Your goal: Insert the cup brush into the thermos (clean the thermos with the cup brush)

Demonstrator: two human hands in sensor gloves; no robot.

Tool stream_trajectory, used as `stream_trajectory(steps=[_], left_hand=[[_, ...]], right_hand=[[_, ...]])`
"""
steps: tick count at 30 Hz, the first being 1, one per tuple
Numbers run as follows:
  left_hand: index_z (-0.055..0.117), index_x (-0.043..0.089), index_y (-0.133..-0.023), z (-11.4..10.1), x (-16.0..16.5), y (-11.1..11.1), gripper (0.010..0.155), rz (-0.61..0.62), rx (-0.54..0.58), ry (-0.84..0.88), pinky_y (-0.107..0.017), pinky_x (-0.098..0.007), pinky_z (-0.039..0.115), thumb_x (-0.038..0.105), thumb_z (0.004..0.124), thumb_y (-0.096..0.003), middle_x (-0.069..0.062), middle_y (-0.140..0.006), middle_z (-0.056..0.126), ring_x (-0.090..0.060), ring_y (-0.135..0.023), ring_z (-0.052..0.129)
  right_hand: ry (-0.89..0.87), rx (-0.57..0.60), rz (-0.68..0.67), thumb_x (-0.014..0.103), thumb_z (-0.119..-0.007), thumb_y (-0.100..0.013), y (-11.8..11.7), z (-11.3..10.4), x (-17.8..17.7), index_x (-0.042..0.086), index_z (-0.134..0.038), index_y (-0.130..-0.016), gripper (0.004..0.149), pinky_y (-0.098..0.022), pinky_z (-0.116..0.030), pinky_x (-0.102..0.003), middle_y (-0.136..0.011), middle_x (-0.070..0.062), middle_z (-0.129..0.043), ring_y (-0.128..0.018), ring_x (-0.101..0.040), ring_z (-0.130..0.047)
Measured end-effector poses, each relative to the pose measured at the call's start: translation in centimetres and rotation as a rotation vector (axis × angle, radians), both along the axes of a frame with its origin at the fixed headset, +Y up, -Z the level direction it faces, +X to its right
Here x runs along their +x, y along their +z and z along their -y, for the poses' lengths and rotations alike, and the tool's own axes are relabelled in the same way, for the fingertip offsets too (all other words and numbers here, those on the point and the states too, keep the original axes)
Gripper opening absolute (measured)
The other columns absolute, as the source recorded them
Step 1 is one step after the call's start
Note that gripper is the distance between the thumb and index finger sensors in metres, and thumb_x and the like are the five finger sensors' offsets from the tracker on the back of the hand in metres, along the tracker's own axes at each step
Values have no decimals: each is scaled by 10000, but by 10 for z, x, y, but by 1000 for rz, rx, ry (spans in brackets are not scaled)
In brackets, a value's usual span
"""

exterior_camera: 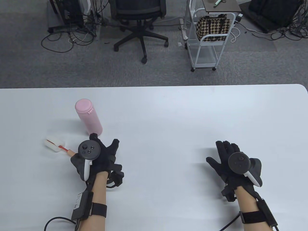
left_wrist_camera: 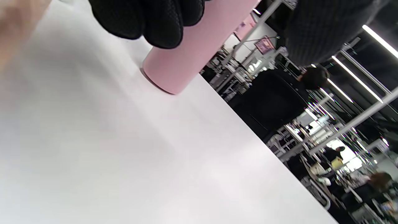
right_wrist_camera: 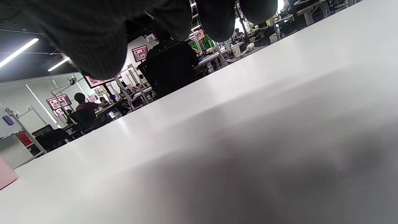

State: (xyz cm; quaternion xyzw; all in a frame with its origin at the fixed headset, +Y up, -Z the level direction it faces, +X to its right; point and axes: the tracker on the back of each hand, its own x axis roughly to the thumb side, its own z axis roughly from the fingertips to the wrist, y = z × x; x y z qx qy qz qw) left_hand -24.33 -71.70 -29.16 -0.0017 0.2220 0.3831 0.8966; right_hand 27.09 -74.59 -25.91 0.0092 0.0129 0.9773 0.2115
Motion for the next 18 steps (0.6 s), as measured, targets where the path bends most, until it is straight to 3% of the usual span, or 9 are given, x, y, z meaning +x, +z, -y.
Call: stream_trajectory(steps=[3, 7, 13, 18], left_hand=[[41, 49, -1100, -1, -6, -17, 1076, -111, -14, 100, -778, -643, 459, 596, 808, -580, -186, -1219, 177, -456, -1160, 333], [29, 76, -1085, -4, -13, -33, 1069, -245, -11, 131, -783, -652, 408, 590, 822, -584, -188, -1209, 126, -460, -1149, 218], [90, 153, -1088, -1, -31, -58, 1005, -359, -88, 141, -791, -644, 384, 546, 873, -596, -110, -1223, 142, -428, -1145, 177], [111, 228, -1088, 7, -40, -72, 1028, -384, -78, 170, -794, -634, 417, 501, 926, -525, -31, -1231, 167, -411, -1143, 196]], right_hand=[[-6, -10, -4, 642, -754, -562, 0, 0, 0, 204, -416, -1181, 831, -705, -334, -725, -1213, -210, -406, -1099, -549, -349], [-12, -18, -4, 643, -754, -562, 0, -1, 1, 206, -416, -1182, 830, -704, -334, -726, -1214, -213, -402, -1099, -550, -351], [-15, -47, 5, 644, -753, -562, -3, 1, 5, 207, -409, -1184, 834, -704, -332, -727, -1216, -214, -396, -1098, -553, -349], [-33, -60, 15, 642, -751, -566, -6, 3, 9, 207, -410, -1185, 830, -703, -331, -729, -1217, -215, -393, -1099, -554, -349]])
